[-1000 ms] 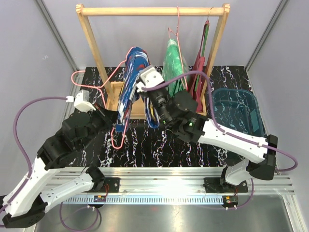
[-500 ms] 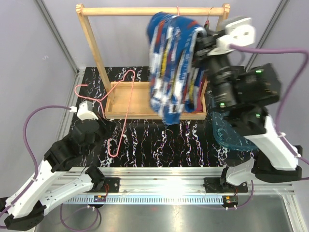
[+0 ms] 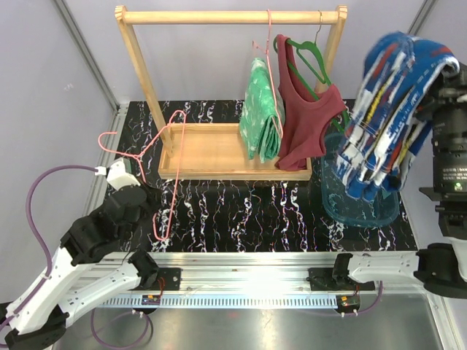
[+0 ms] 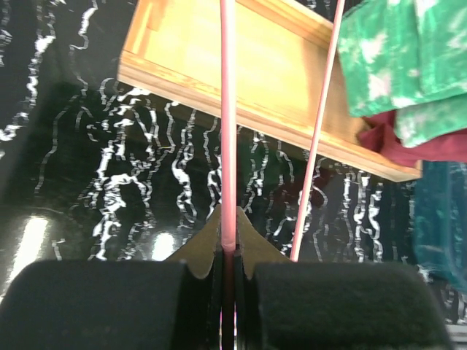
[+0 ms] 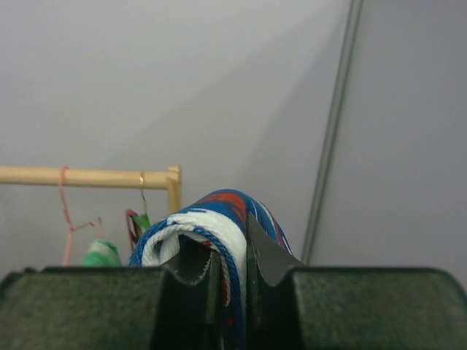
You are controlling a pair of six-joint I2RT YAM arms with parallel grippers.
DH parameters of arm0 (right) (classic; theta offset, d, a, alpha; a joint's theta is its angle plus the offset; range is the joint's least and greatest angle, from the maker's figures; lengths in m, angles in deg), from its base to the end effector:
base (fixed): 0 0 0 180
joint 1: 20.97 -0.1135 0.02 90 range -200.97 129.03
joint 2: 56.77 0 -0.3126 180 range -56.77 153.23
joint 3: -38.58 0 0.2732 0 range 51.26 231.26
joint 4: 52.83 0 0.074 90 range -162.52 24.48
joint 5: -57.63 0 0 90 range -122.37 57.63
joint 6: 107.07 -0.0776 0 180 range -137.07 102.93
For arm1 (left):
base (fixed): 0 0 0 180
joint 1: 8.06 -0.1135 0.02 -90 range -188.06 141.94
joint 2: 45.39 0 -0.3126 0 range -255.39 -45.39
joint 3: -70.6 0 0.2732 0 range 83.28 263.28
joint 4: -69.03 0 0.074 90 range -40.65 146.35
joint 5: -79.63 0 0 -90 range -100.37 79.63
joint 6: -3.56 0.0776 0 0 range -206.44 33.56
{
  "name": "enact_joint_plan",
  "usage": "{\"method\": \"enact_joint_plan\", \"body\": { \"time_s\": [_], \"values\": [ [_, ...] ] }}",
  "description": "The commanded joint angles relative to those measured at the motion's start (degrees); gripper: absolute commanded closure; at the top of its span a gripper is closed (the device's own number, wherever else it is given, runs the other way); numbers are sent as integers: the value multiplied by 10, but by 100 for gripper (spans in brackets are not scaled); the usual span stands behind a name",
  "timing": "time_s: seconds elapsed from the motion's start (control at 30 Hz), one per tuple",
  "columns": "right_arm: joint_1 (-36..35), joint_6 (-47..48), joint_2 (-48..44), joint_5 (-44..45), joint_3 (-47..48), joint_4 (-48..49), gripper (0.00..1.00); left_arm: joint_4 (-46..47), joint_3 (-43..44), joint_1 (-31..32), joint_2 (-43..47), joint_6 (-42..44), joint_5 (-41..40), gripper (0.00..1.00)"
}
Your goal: Remove the trousers from the hanger
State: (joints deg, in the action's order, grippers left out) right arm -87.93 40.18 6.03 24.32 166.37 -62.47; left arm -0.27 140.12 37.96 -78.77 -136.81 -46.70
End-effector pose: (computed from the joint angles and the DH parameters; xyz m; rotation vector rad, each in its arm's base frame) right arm 0.0827 0.0288 0.7350 -0.0413 1.1024 -0.1470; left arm 0.0983 -0.0356 0.3719 -0.4342 2.0008 -0.3723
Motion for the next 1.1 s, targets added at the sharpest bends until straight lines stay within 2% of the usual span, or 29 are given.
{"method": "enact_joint_plan", "body": {
  "time_s": [0.0,0.1,0.17,0.2,0.3,0.4,0.47,0.5,0.57,0.6,0.67,0.83,0.93,1.07],
  "values": [
    [2,105,-48,33,-78,131,100,8,12,0,11,19,-38,100],
    [2,164,-89,60,-176,200,100,12,13,0,9,26,-30,100],
    [2,195,-108,82,-250,268,100,17,15,0,0,29,-20,100],
    [2,237,-112,88,-296,334,100,19,18,0,-4,32,-18,100],
    [3,307,-129,110,-364,427,100,20,21,0,-10,34,-9,100],
    [35,297,-151,128,-483,488,100,27,23,0,-8,38,-1,100],
    [85,247,-173,137,-522,465,100,27,24,0,-6,41,3,100],
    [104,147,-184,141,-554,381,100,27,24,0,-5,43,4,100],
    [159,19,-219,156,-580,300,100,27,27,0,-5,47,6,100],
    [171,-109,-231,157,-594,198,100,27,27,0,-5,48,6,100],
    [194,-201,-260,160,-610,138,100,28,29,0,-5,50,7,100],
    [283,-229,-269,159,-668,159,100,32,27,0,-6,57,14,100],
    [359,-272,-252,127,-646,87,100,47,17,0,-3,58,32,100],
    [491,-282,-157,107,-604,9,100,72,4,0,-4,62,64,100]
  ]
}}
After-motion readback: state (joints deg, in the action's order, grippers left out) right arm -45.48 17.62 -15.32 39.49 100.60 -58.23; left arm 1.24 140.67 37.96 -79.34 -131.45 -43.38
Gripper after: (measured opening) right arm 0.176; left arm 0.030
